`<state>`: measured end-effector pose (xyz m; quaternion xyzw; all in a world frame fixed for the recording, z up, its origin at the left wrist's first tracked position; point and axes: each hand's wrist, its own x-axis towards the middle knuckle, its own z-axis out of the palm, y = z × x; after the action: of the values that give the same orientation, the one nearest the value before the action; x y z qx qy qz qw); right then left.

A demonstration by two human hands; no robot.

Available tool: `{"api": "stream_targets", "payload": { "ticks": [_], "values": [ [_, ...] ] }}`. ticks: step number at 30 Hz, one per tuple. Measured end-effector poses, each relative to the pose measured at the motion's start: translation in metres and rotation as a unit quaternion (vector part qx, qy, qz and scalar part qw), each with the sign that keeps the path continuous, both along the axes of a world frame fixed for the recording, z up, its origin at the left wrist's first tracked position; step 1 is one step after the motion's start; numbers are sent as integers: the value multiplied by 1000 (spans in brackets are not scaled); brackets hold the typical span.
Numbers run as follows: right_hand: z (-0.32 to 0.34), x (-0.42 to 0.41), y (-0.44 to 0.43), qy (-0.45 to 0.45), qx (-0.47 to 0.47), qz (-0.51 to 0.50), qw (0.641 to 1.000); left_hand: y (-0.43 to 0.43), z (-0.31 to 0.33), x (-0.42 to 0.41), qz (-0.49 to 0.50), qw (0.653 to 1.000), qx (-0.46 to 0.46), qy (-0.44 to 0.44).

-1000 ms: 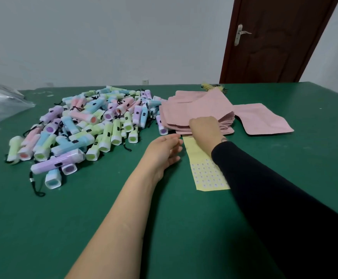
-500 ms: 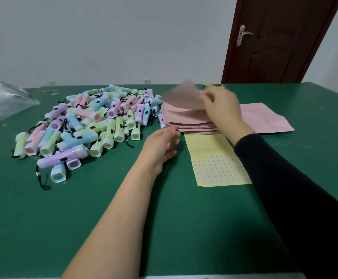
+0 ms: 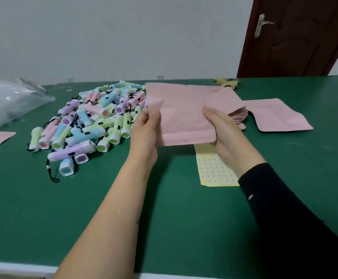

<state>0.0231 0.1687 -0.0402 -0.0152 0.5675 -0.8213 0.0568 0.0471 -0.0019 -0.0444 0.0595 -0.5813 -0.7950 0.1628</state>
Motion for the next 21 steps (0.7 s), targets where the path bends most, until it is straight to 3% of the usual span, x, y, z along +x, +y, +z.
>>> {"api": "stream_targets", "payload": {
  "ticks": [3, 6, 8, 10, 13, 16, 21],
  "values": [
    [-9, 6, -8, -27, -32, 99, 994, 0, 5, -2, 28, 994, 103, 19],
    [-7, 10, -22, -8, -27, 104, 994, -1, 6, -1, 57, 991, 123, 3],
    [-7, 11, -30, 5, 2, 79, 997, 1, 3, 0, 100, 993, 45, -54],
    [-7, 14, -34, 22, 38, 50, 998, 3, -3, 1, 169, 972, -123, -106],
    [-4, 17, -36, 19, 12, 42, 999, 7, -3, 4, 194, 918, -347, 13],
    [-1, 17, -35, 21, -52, 59, 997, 17, -3, 6, 91, 901, -411, 101],
    [-2, 16, -31, -17, -135, 88, 987, 22, -9, 6, 42, 913, -399, 74]
  ]
}}
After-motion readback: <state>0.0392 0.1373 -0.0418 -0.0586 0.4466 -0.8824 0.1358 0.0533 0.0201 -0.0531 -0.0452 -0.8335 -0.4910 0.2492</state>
